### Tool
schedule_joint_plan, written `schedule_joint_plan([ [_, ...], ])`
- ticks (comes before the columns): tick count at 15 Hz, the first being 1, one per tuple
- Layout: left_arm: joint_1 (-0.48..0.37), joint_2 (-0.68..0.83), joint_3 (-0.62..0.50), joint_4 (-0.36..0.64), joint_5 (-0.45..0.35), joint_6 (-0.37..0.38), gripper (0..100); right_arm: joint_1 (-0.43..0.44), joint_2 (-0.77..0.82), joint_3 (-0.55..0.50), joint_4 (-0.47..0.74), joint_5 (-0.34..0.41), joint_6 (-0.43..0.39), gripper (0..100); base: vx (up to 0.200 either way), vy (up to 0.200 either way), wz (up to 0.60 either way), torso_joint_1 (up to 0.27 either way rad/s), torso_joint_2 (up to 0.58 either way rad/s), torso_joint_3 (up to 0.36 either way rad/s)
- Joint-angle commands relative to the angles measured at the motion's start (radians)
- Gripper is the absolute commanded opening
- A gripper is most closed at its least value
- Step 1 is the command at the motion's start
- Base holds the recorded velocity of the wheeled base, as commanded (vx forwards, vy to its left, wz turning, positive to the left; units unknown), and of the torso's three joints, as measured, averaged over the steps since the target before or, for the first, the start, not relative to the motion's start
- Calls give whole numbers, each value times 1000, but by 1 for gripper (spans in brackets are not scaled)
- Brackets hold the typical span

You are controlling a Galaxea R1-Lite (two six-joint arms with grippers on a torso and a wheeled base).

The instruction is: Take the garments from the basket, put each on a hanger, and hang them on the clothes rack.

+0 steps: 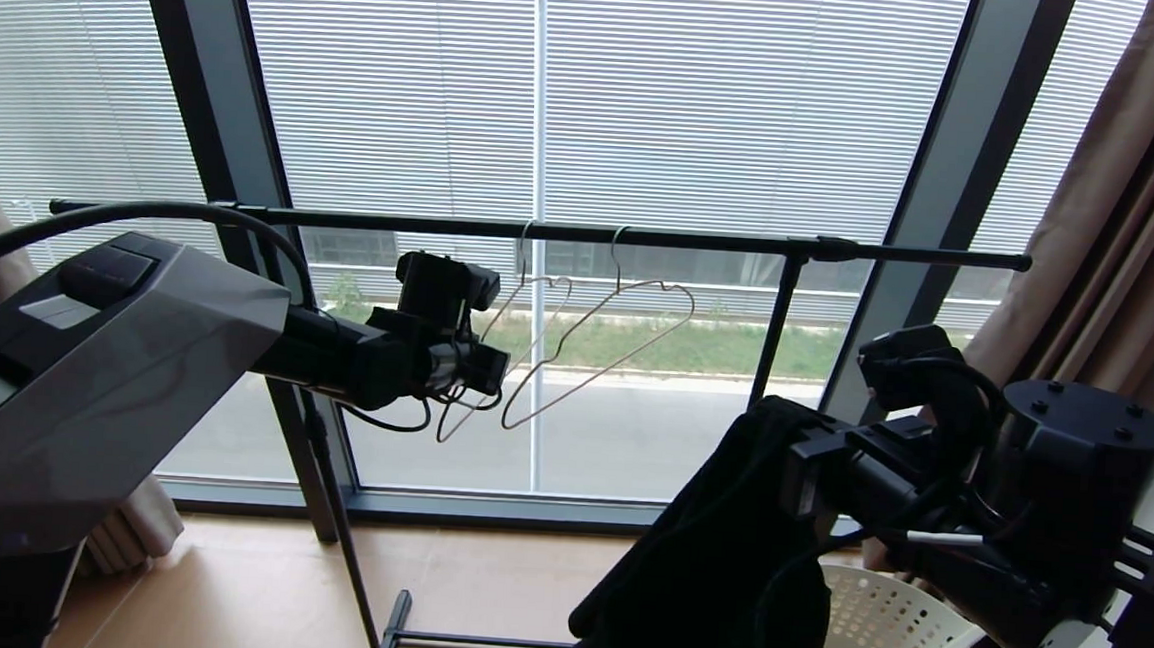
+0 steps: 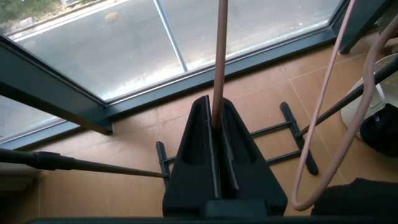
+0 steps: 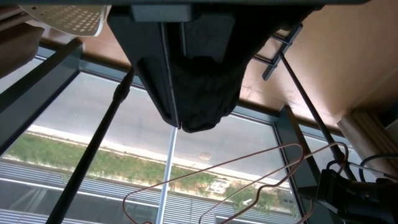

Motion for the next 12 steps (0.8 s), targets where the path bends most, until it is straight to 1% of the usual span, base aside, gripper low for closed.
schedule_joint_plan([
  [1, 1, -5, -2, -2, 0, 0, 0, 0, 2, 0, 0, 0, 1, 0, 0, 0, 0, 0, 0, 0],
  [4, 1, -34, 3, -4, 0, 0, 0, 2, 3, 0, 0, 0, -1, 0, 0, 0, 0, 0, 0, 0],
  [7, -2, -63, 34, -4, 2, -12, 0, 2, 8, 0, -2, -1, 1, 0, 0, 0, 0, 0, 0, 0],
  [12, -4, -77, 34, -4, 2, -12, 0, 6, 17, 5, -3, -1, 1, 0, 0, 0, 0, 0, 0, 0],
])
